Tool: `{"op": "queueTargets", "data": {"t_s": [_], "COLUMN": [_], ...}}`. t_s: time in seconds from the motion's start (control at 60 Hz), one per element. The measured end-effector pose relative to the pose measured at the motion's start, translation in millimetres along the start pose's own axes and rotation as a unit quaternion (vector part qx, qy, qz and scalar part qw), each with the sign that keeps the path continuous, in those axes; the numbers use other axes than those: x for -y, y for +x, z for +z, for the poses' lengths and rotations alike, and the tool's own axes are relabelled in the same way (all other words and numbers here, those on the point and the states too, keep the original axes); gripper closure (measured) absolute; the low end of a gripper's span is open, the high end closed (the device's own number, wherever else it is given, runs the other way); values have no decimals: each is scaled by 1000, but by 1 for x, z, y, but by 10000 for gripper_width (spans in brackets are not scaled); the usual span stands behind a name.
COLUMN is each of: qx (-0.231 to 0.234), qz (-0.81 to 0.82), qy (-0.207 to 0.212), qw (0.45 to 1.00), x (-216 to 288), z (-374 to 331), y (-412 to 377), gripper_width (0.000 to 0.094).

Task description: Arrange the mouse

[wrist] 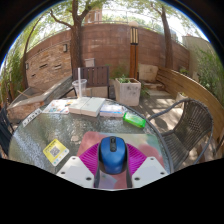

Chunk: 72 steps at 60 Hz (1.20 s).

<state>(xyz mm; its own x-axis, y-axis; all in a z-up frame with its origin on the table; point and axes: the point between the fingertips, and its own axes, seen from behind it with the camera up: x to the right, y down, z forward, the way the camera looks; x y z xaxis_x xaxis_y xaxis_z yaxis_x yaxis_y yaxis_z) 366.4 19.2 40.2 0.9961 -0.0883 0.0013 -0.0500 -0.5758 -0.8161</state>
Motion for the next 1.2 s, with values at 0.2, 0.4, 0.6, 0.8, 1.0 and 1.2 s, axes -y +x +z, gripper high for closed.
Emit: {"op": "queueTargets", "data": {"t_s": [0.2,0.4,0.6,0.8,1.0,1.2], "qx": [-2,4,-8,-27,-41,-40], "qz": [15,-1,-25,-36,-53,-53], "qy": [-48,-26,11,39,42,39], "qw": [999,1000,1000,998,997,997], "x": [-44,-19,6,3,-26,-49], "z": [14,-40,-137,-252,-337,-377], "y": [13,-3,-22,-47,-64,-77], "gripper_width": [323,85,84,85,85,87]}}
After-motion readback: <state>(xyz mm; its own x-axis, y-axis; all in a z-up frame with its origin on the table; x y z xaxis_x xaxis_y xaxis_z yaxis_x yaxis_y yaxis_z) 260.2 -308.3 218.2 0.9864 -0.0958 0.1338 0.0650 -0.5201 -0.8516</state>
